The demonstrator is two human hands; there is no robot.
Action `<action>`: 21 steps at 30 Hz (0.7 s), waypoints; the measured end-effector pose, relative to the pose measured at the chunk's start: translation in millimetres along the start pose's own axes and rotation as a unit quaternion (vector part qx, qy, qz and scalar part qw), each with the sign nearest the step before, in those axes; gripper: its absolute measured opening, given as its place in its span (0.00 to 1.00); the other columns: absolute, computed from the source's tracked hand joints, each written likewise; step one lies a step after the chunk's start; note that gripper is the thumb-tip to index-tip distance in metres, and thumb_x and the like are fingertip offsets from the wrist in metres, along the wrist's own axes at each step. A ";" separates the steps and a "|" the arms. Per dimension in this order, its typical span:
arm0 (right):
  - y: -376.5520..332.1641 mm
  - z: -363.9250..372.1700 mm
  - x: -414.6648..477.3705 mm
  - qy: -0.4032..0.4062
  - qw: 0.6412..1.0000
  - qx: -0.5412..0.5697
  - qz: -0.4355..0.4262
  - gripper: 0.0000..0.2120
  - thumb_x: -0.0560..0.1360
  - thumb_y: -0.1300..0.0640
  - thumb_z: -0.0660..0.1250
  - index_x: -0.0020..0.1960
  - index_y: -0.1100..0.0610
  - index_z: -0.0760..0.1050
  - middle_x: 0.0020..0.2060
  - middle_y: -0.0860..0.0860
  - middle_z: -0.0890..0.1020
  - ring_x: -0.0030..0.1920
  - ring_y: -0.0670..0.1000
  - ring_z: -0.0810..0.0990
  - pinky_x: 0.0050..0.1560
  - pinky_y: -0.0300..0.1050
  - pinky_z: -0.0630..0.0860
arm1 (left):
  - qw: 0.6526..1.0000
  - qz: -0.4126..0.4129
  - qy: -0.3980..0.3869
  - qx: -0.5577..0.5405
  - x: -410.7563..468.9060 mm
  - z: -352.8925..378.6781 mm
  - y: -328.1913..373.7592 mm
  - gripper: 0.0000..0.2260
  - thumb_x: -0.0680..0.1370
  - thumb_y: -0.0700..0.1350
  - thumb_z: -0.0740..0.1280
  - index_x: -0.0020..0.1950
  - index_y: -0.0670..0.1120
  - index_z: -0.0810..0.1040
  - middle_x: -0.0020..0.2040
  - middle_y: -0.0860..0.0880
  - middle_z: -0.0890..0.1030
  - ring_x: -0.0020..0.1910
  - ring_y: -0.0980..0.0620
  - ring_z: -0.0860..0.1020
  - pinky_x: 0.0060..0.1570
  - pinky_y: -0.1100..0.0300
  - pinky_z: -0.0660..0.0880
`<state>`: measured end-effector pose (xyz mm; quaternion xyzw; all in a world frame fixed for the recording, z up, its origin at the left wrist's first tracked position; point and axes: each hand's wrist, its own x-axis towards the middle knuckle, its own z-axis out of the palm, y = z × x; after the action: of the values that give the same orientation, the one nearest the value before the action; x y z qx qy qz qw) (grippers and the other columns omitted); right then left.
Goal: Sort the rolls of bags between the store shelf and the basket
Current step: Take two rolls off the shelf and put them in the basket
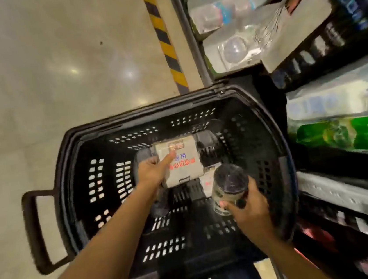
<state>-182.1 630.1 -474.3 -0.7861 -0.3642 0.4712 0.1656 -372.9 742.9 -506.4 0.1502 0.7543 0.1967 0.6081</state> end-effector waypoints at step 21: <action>98.0 65.7 111.6 -0.032 0.998 0.046 0.007 0.34 0.61 0.66 0.78 0.63 0.56 0.67 0.55 0.53 0.79 0.57 0.50 0.77 0.58 0.35 0.72 | 0.999 -0.036 -0.005 0.015 180.7 133.1 -101.8 0.09 0.74 0.45 0.72 0.37 0.46 0.74 0.50 0.42 0.82 0.55 0.47 0.78 0.48 0.70 0.74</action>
<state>-165.4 639.3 -635.6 -0.7644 -0.3423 0.5136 0.1863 -280.6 752.9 -734.7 0.1326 0.7592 0.1629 0.6160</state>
